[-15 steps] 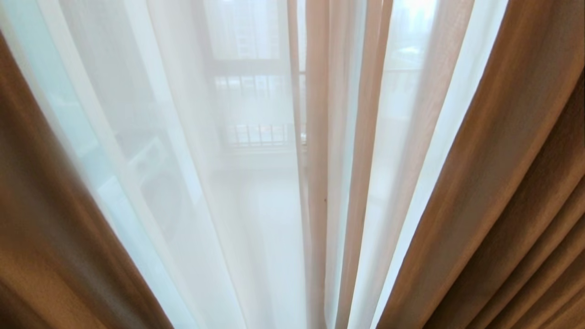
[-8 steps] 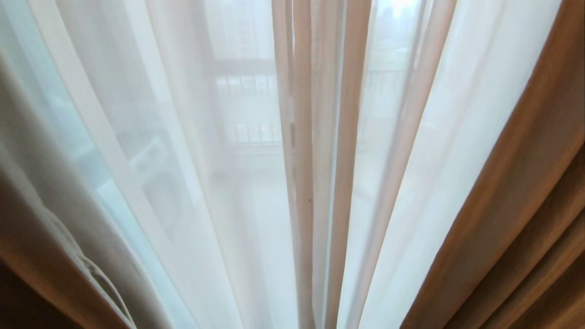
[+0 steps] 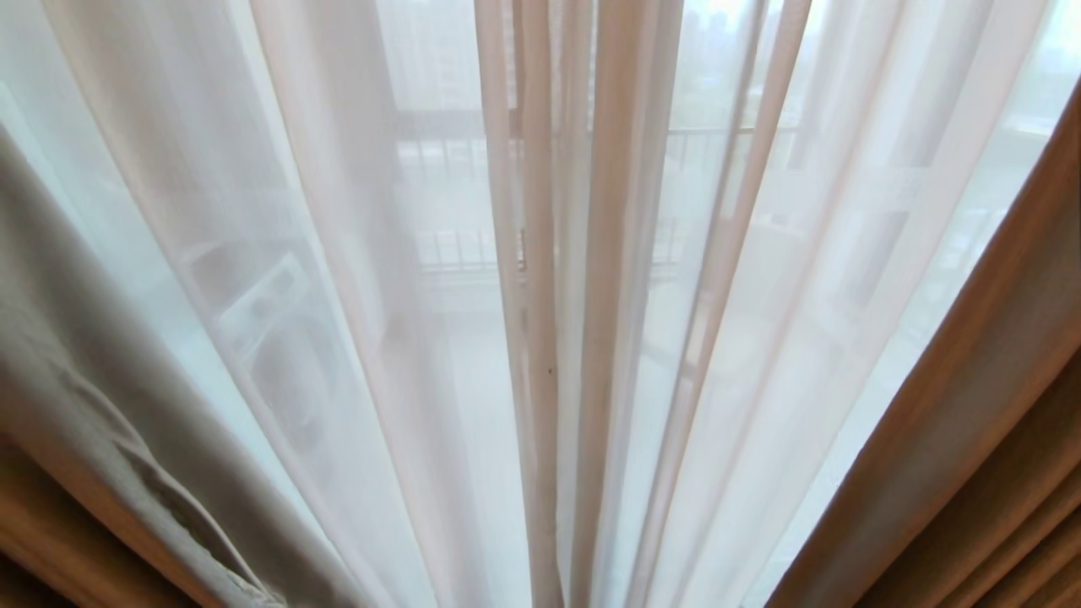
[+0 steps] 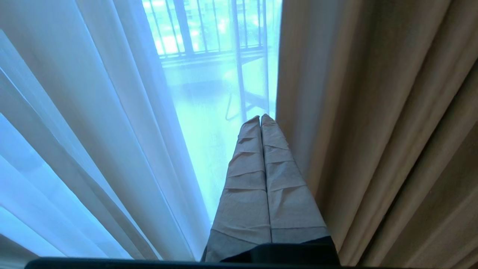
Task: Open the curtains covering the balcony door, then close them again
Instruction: Pull the outer curtains open on both sides
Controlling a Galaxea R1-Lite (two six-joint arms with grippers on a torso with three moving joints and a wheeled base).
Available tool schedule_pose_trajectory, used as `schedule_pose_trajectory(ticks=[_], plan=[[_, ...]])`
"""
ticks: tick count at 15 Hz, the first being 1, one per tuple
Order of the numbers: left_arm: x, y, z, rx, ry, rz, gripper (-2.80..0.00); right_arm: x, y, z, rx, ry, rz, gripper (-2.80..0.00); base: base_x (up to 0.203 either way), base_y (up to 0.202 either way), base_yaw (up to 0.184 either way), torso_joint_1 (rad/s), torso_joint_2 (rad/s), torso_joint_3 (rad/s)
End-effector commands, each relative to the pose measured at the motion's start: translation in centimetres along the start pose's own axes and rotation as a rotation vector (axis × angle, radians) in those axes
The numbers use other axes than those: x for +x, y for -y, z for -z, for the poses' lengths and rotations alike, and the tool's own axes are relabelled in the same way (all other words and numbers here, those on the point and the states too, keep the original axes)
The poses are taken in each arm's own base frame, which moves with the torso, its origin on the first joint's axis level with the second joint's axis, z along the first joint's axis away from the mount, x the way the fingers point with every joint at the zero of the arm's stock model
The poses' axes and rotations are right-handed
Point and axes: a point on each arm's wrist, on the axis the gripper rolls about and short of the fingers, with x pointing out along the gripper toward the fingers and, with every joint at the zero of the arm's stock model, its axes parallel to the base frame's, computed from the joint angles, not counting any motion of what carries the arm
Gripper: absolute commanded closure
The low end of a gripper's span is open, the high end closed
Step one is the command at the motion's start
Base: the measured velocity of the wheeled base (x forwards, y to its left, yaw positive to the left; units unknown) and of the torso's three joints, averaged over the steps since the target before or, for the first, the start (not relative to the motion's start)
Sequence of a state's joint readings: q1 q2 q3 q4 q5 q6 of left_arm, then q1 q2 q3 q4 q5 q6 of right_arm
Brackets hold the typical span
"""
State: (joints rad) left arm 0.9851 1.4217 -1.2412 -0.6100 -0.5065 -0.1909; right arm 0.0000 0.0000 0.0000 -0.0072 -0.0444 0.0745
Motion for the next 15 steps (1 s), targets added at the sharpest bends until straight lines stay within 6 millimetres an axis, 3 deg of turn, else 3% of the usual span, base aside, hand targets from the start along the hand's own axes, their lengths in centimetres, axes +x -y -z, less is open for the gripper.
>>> schedule_pose_trajectory(ticks=[1, 5, 7, 9, 10, 15], plan=[[-4.2, 2.6, -1.3, 0.012, 0.025, -0.008, -2.8, 0.0, 0.0, 0.0, 0.002, -0.001, 0.0, 0.0, 0.0, 0.0, 0.0, 0.0, 0.0, 0.0], [-11.1, 6.4, -1.1, -0.007, -0.007, -0.034, -2.8, 0.0, 0.0, 0.0, 0.001, -0.001, 0.0, 0.0, 0.0, 0.0, 0.0, 0.0, 0.0, 0.0], [-14.2, 7.9, 0.1, -0.035, -0.057, -0.05, -2.8, 0.0, 0.0, 0.0, 0.001, 0.0, 0.0, 0.0, 0.0, 0.0, 0.0, 0.0, 0.0, 0.0], [-16.0, 8.6, 1.7, -0.069, -0.121, -0.06, -2.8, 0.0, 0.0, 0.0, 0.001, 0.0, 0.0, 0.0, 0.0, 0.0, 0.0, 0.0, 0.0, 0.0], [-16.0, 8.6, 1.9, -0.074, -0.128, -0.061, 0.0, 0.0, 0.0, 0.0, 0.001, 0.0, 0.0, 0.0, 0.0, 0.0, 0.0, 0.0, 0.0, 0.0], [-16.2, 8.4, 3.7, -0.109, -0.186, -0.063, 0.0, 0.0, 0.0, 0.0, 0.001, -0.001, 0.0, 0.0, 0.0, 0.0, 0.0, 0.0, 0.0, 0.0]])
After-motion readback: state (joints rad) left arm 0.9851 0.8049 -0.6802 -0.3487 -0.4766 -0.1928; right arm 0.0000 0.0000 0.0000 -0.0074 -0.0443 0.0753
